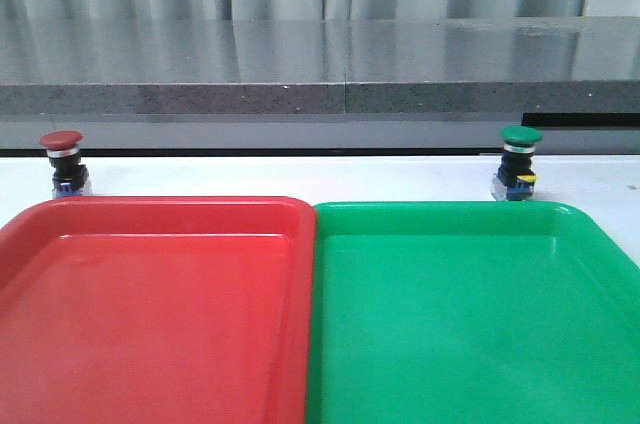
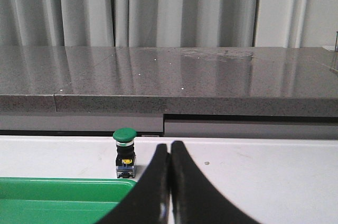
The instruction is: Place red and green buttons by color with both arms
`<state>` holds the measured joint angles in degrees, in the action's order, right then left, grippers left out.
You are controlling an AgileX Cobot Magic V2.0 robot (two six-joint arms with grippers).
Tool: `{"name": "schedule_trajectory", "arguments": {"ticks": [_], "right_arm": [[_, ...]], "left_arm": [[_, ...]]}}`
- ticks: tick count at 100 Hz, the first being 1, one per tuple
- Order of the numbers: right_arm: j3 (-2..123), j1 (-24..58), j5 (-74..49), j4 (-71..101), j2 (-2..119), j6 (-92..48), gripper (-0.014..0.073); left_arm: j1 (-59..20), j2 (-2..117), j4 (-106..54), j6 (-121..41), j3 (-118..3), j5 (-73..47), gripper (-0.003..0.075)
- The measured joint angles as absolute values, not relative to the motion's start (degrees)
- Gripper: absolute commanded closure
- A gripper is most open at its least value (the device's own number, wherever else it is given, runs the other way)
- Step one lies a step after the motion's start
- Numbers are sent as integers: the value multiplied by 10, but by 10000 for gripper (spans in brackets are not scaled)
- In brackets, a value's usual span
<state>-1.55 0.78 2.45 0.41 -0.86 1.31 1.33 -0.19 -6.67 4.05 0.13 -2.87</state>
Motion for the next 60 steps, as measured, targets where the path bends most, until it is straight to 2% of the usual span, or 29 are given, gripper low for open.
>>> {"name": "schedule_trajectory", "arguments": {"ticks": [45, 60], "right_arm": [[-15, 8, 25, 4, -9, 14, 657], [-15, 8, 25, 4, -9, 14, 657]], "left_arm": [[13, -2, -67, 40, -4, -38, 741], [13, 3, -67, 40, -62, -85, 741]]}}
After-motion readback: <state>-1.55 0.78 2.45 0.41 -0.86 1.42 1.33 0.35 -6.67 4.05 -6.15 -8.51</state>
